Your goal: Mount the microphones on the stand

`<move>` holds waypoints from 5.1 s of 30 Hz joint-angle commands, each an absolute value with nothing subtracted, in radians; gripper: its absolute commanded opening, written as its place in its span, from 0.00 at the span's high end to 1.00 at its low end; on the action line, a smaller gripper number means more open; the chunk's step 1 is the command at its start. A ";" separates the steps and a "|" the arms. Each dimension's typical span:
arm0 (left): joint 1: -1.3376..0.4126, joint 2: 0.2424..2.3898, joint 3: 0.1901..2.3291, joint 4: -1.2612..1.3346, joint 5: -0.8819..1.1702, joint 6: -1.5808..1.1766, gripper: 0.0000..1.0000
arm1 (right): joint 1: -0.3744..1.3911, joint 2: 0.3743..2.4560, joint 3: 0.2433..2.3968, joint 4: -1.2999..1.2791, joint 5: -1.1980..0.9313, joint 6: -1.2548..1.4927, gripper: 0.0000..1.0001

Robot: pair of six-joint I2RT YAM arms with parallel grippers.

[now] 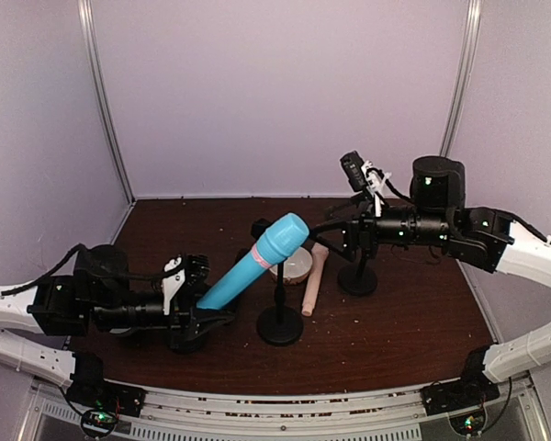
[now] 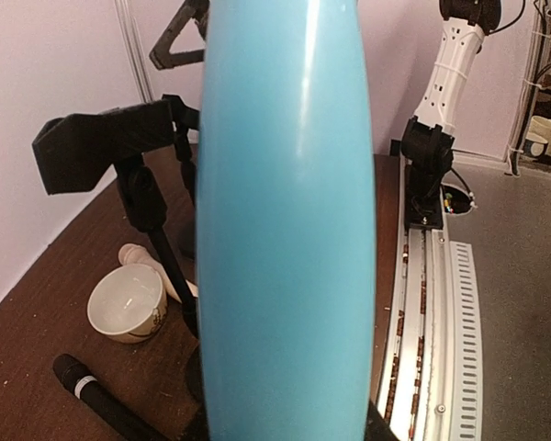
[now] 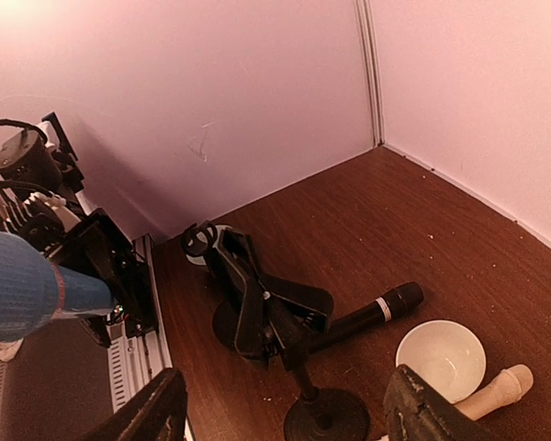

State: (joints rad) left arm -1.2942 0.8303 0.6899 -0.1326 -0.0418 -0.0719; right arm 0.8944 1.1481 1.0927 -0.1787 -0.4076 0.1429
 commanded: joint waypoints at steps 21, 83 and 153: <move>-1.287 0.896 0.664 0.147 -0.157 -0.131 1.00 | 0.947 1.026 0.764 0.471 -0.527 0.610 0.12; -1.287 0.741 0.568 0.150 -0.232 -0.203 1.00 | 0.879 1.292 1.066 0.055 -0.612 -0.133 0.48; -1.074 1.107 0.703 0.348 0.012 0.001 0.29 | 0.885 1.162 1.067 -0.118 -0.577 0.026 0.00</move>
State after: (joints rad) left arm -1.0721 1.1694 0.6392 0.3714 -0.0547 0.0284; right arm 0.8776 1.2655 1.0576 -0.0238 -0.5999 0.0063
